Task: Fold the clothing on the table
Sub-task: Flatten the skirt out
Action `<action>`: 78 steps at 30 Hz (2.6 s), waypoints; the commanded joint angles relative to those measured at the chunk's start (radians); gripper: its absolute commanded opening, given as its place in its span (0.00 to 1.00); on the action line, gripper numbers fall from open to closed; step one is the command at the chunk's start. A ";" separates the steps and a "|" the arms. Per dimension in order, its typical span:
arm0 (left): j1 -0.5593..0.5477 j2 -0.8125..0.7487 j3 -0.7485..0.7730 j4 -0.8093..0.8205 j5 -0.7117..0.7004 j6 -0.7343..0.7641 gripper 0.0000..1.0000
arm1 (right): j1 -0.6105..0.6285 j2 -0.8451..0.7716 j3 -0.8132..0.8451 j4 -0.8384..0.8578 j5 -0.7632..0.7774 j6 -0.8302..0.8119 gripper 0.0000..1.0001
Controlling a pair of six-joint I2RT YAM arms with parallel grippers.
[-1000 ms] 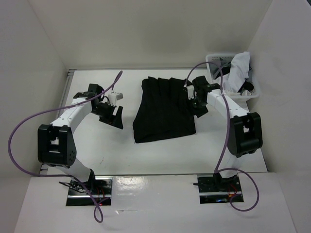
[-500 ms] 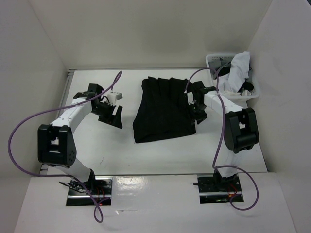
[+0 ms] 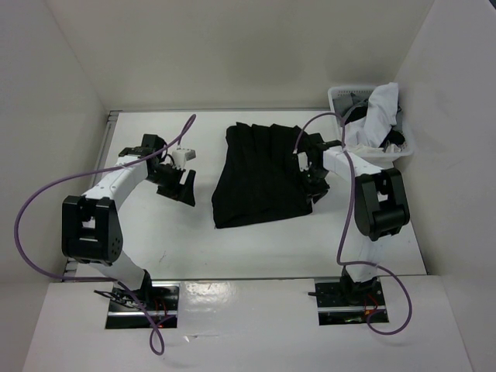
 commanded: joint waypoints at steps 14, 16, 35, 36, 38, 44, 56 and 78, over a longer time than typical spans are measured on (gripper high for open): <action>-0.003 0.015 0.018 -0.002 0.007 -0.014 0.83 | -0.004 0.042 0.036 -0.038 -0.037 -0.018 0.23; -0.003 0.015 0.018 -0.002 0.016 -0.014 0.83 | -0.004 0.042 0.075 -0.073 -0.066 -0.034 0.20; 0.084 -0.190 0.009 -0.069 0.112 0.045 0.83 | 0.209 0.222 1.115 -0.415 -0.757 -0.333 0.00; 0.098 -0.203 0.009 -0.069 0.112 0.045 0.83 | 0.209 0.194 1.116 -0.415 -0.773 -0.372 0.00; 0.112 -0.234 -0.002 -0.069 0.112 0.045 0.83 | 0.167 0.173 1.051 -0.415 -0.784 -0.404 0.00; 0.121 -0.255 -0.011 -0.069 0.112 0.045 0.83 | -0.041 0.186 0.894 -0.412 -0.463 -0.334 0.00; 0.121 -0.195 -0.001 -0.089 0.157 0.077 0.83 | -0.016 -0.058 0.281 -0.230 0.009 -0.377 0.00; 0.101 -0.137 0.064 -0.108 0.178 0.084 0.78 | 0.277 0.339 1.141 -0.385 -0.407 -0.288 0.00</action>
